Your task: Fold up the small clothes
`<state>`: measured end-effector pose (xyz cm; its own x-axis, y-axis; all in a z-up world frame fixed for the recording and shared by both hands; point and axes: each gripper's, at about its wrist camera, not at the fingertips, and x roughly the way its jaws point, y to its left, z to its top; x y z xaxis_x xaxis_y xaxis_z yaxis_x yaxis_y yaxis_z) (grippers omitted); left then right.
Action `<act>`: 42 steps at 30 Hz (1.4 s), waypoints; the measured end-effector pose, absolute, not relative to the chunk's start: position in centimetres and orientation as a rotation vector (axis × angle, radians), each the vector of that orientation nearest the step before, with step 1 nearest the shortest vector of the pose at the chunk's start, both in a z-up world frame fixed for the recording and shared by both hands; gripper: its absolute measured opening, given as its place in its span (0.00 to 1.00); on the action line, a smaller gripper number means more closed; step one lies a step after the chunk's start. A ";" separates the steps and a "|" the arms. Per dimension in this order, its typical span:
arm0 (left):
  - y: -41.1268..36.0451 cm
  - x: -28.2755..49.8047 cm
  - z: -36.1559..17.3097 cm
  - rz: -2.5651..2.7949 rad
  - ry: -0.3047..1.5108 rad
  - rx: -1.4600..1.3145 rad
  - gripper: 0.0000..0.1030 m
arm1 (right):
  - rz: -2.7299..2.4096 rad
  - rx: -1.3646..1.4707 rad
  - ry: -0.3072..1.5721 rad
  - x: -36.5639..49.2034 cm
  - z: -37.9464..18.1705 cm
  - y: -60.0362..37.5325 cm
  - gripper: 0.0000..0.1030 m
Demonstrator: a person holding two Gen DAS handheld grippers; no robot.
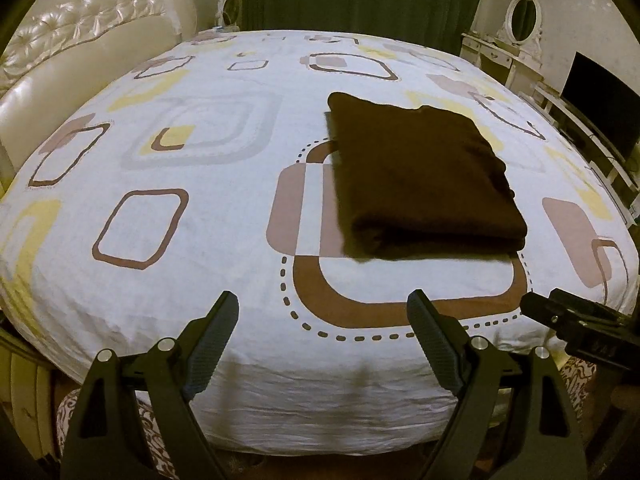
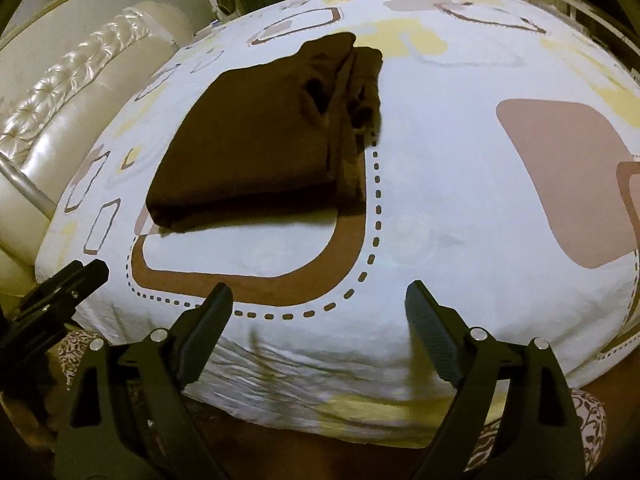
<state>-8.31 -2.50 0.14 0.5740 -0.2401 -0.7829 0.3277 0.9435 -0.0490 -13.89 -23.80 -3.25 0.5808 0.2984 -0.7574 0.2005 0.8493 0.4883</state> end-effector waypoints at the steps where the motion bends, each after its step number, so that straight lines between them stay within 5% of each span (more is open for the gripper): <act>1: -2.5 -8.3 0.2 -0.334 0.897 0.106 0.83 | 0.048 0.568 0.954 -14.0 -3.1 -23.8 0.86; 42: -2.4 -8.2 0.2 -0.307 0.902 0.080 0.83 | -0.005 0.567 0.946 -13.9 -3.6 -23.9 0.88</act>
<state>-8.21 -2.38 0.20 0.5800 -0.2291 -0.7818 0.2956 0.9534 -0.0601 -13.92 -23.93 -3.60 0.5963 0.2379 -0.7667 0.2462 0.8549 0.4567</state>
